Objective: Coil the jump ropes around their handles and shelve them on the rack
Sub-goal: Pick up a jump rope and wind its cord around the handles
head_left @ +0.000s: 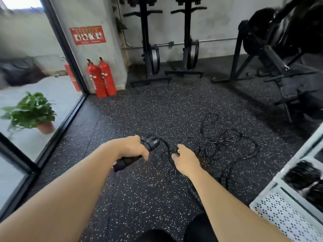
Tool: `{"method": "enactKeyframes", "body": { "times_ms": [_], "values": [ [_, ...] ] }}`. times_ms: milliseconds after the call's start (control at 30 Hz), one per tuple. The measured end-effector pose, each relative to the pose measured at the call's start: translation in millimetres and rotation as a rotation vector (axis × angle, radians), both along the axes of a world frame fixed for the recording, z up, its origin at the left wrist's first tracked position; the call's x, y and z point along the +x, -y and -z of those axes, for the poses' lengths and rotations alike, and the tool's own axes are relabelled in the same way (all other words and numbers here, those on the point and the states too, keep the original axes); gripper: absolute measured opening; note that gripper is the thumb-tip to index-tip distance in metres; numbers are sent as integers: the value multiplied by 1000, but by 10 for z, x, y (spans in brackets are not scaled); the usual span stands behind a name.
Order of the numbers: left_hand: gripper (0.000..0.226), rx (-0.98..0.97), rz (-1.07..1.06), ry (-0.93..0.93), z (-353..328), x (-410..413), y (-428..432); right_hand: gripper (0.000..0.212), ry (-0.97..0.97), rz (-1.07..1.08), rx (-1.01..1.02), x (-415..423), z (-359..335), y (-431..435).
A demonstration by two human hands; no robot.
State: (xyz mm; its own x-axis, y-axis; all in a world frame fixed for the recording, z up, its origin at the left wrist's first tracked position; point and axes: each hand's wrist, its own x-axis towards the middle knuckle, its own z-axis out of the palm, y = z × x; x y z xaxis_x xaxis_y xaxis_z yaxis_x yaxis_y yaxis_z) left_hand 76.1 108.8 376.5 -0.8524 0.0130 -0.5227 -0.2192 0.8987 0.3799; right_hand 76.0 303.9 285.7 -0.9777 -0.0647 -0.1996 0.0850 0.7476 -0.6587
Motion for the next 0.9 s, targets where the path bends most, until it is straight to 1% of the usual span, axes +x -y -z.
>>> {"method": "enactKeyframes", "body": {
  "times_ms": [100, 133, 167, 233, 267, 367, 433, 500, 567, 667, 700, 767, 833, 900],
  "values": [
    [41, 84, 4, 67, -176, 102, -22, 56, -85, 7, -33, 40, -178, 168],
    [39, 122, -13, 89, -225, 122, -30, 55, -108, 3, -49, 30, -208, 218],
    [37, 161, -37, 106, -264, 129, -29, 49, -129, 1, -71, 17, -232, 260],
    [31, 248, -97, 138, -330, 120, 9, 24, -155, 29, -125, -22, -239, 331],
    [29, 298, -126, 152, -363, 107, 46, 17, -156, 51, -141, -34, -233, 353],
    [23, 526, -247, 174, -510, 71, 162, 24, -102, 94, -180, -48, -122, 357],
    [13, 688, -393, 111, -602, 28, 246, 23, -41, 118, -192, -38, -12, 321],
    [11, 810, -536, 40, -672, -27, 317, 19, -1, 121, -164, -34, 102, 265],
    [13, 878, -638, -30, -684, -100, 379, 18, 51, 113, -100, -25, 195, 205],
    [24, 946, -752, -126, -620, -181, 424, 21, 133, 85, -15, -27, 273, 138],
    [26, 946, -763, -152, -591, -186, 401, 22, 155, 63, -22, -30, 263, 136],
    [24, 947, -723, -165, -514, -162, 292, 27, 126, -30, -47, -48, 128, 181],
    [15, 950, -627, -122, -408, -109, 122, 25, 87, -144, -74, -74, -79, 289],
    [9, 897, -494, -66, -301, -44, -67, 24, 137, -171, -173, -104, -286, 406]
  ]
}}
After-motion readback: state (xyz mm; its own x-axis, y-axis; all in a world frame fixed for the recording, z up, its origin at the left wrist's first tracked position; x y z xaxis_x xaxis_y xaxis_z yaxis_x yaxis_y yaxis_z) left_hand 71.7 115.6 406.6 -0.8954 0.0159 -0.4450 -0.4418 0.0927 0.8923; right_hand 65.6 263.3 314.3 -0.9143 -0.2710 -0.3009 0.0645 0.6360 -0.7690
